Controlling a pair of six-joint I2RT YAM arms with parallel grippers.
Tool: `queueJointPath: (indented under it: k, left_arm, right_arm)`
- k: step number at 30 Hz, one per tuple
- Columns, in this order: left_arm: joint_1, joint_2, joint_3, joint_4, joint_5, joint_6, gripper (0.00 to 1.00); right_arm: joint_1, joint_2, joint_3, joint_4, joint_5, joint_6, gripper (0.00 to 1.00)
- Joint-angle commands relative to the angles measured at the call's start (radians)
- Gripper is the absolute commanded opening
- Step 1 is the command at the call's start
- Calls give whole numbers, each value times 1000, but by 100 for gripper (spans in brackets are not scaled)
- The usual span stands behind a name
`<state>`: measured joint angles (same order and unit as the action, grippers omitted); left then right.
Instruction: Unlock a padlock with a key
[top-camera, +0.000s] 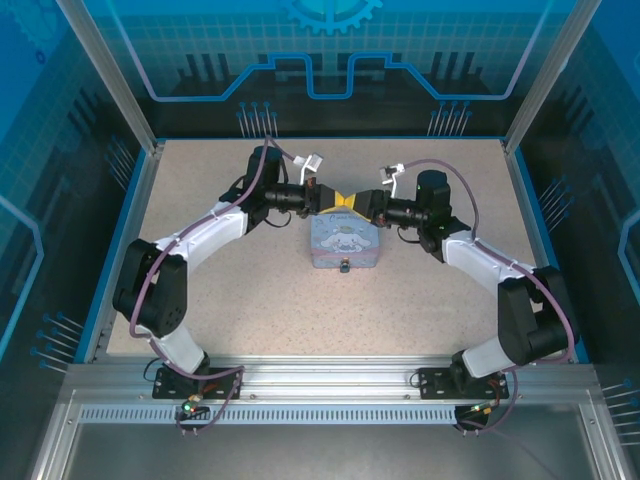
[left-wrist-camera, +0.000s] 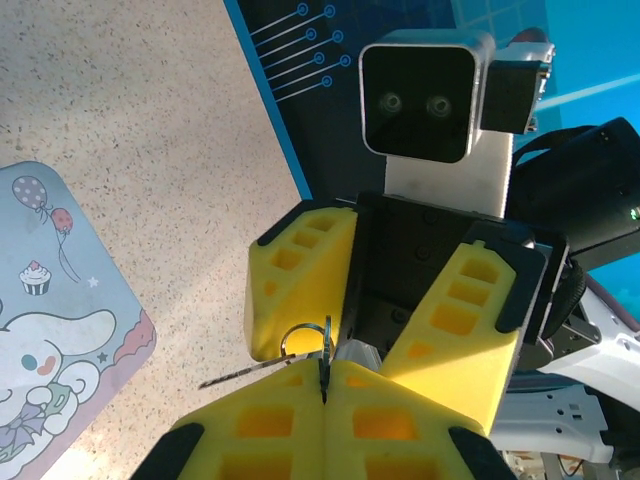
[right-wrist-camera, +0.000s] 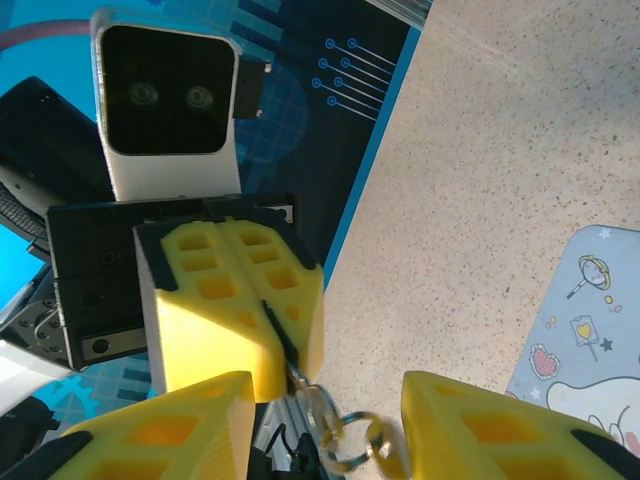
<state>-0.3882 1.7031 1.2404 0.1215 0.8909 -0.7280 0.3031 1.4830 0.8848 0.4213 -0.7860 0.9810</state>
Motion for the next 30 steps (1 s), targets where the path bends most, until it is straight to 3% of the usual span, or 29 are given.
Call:
queueJointPath:
  k: [1,8,18,30]
  left_arm:
    - [2,12,-14,44,-4,-15,0]
    - [2,13,-13,43,-7,-15,0]
    - [2,12,-17,37,2,-11,0]
    - [1,21,-17,46,1,-22,0]
  right_arm:
    - [10,-5,4,31,2,7,42]
    - [-8,-15,0,29,4,7,34]
    - [-40,-25,-23,37,-3,13,33]
    - [-41,-21,-24,81,-39,30,25]
